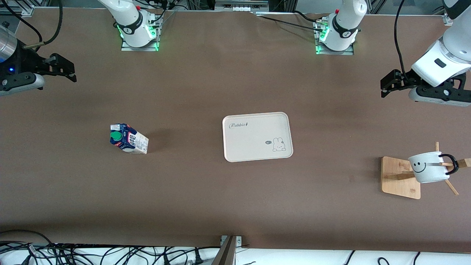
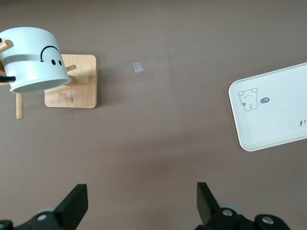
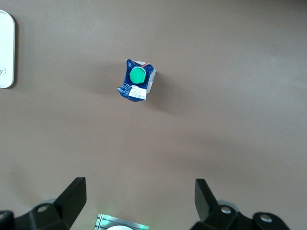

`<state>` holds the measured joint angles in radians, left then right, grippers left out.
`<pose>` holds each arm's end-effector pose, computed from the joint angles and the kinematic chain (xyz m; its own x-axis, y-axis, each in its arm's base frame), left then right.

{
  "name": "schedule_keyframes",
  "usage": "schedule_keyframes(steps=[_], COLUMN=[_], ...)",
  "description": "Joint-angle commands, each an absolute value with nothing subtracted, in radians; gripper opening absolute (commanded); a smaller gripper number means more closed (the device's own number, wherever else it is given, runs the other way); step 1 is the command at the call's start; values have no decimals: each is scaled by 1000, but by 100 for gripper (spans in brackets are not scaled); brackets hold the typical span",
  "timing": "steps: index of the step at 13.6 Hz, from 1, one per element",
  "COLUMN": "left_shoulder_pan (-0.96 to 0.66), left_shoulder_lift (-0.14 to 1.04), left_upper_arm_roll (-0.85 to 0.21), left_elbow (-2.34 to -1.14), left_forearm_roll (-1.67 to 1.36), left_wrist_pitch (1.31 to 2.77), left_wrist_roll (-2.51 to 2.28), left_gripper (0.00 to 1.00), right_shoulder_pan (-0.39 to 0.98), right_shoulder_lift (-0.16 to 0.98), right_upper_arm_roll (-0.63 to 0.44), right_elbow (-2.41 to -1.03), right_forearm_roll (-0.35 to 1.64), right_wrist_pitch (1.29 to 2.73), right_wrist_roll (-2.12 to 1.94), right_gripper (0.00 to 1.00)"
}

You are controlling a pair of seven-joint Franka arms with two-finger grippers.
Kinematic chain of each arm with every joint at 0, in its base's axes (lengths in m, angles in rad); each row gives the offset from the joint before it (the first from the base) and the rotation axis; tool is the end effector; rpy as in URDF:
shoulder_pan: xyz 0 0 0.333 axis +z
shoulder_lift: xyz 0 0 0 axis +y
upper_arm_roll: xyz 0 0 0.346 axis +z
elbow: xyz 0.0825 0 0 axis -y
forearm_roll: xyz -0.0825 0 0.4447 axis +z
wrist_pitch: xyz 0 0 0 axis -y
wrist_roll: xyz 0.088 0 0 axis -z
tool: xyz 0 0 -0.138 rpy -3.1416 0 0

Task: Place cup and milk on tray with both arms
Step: 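Reach the right gripper to the milk carton while the left gripper approaches the mug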

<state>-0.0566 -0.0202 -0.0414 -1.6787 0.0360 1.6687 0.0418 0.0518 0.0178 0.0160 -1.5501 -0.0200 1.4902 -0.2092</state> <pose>0.6126 -0.0558 0.5868 0.9897 -0.1428 0.0086 -0.1424 -0.9891 -0.0371 0.6089 0.0384 0.6169 0.9591 0.2717 -0.0800 0.2728 -0.9621 0.0032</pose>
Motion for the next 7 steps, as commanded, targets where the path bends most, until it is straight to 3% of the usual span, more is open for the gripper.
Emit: schedule_keyframes(steps=[1,7], left_shoulder_pan=[-57,-58], left_shoulder_lift=[18,31], left_upper_arm_roll=[-40,-37], left_elbow=[-1638,-1631], left_forearm_roll=[57,54], left_wrist_pitch=[1637,1601], left_wrist_roll=[40,37], left_gripper=[100,100], right_shoulder_pan=[44,57], right_shoulder_lift=[20,37], right_upper_arm_roll=[18,28], right_elbow=[-1537,-1525], right_forearm_roll=[-12,-18], right_wrist_pitch=[1486,1488], right_wrist_roll=[-206,-210], right_gripper=[100,100])
